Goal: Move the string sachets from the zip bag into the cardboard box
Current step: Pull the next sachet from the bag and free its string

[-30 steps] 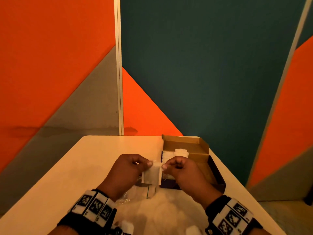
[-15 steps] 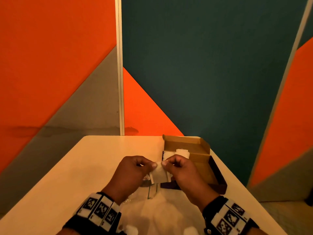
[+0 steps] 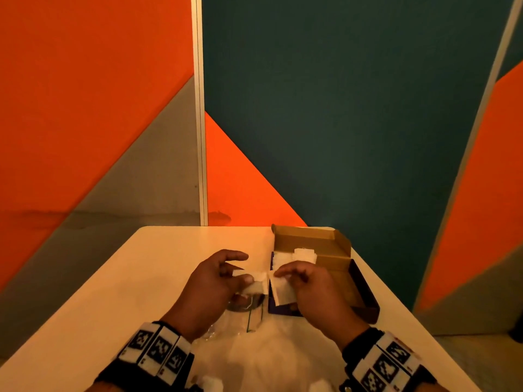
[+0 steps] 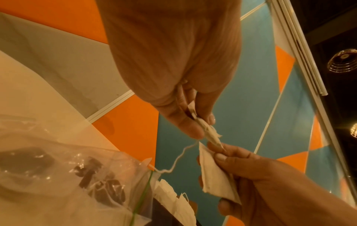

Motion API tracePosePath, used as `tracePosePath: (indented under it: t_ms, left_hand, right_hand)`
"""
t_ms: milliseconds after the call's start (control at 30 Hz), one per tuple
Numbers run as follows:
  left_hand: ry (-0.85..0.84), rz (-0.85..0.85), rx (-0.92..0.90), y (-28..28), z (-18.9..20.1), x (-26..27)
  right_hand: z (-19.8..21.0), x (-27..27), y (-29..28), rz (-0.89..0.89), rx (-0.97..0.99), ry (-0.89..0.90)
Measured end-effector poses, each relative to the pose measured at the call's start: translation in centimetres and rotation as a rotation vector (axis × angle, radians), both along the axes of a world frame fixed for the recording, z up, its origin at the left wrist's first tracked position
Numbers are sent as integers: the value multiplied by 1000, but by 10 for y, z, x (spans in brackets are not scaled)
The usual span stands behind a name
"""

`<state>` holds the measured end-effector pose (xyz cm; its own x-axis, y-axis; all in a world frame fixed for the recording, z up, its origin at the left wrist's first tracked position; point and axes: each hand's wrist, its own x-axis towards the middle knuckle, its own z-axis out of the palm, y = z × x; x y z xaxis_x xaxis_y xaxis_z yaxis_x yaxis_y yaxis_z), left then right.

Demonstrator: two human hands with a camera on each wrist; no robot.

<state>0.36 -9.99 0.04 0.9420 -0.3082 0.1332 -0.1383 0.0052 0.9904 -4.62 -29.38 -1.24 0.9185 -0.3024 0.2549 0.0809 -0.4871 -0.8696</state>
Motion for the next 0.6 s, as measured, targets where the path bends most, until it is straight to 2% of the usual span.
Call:
tracePosePath:
  t_ms: [133,333,500,600]
  left_hand:
    - [11,-48,-14,-4,4,-2]
    - [46,-165,19,1,-1,0]
    - [18,-208,74,0,-4,2]
    - [-13,-213,112,-2,-3,0]
  right_hand:
    - [0,1,3,96,-13,71]
    - [3,-3,-5,149,108,89]
    - [-1,-2,-1,234,-23,101]
    - [-1,1,2,191,-15,53]
